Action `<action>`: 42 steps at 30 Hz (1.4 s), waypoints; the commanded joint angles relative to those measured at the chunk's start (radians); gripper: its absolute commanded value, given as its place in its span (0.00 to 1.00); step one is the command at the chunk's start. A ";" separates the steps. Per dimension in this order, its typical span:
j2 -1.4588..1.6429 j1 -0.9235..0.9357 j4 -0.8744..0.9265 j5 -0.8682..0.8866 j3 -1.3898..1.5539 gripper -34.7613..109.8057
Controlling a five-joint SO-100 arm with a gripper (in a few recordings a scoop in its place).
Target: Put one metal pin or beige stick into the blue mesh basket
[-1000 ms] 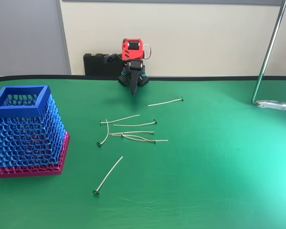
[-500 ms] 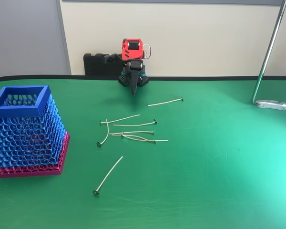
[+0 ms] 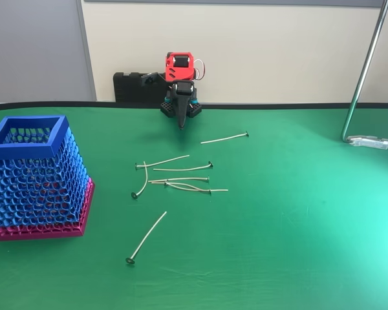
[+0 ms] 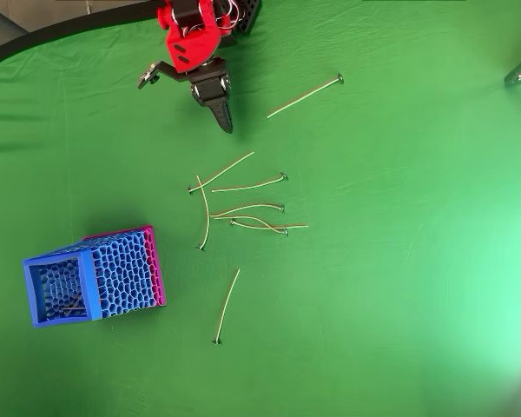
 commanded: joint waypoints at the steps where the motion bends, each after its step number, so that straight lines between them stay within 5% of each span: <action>1: 0.009 -0.006 0.006 -0.006 0.005 0.25; 25: -0.020 -0.014 0.063 -0.002 -0.071 0.24; 42: -0.606 -0.046 0.035 -0.209 -0.615 0.24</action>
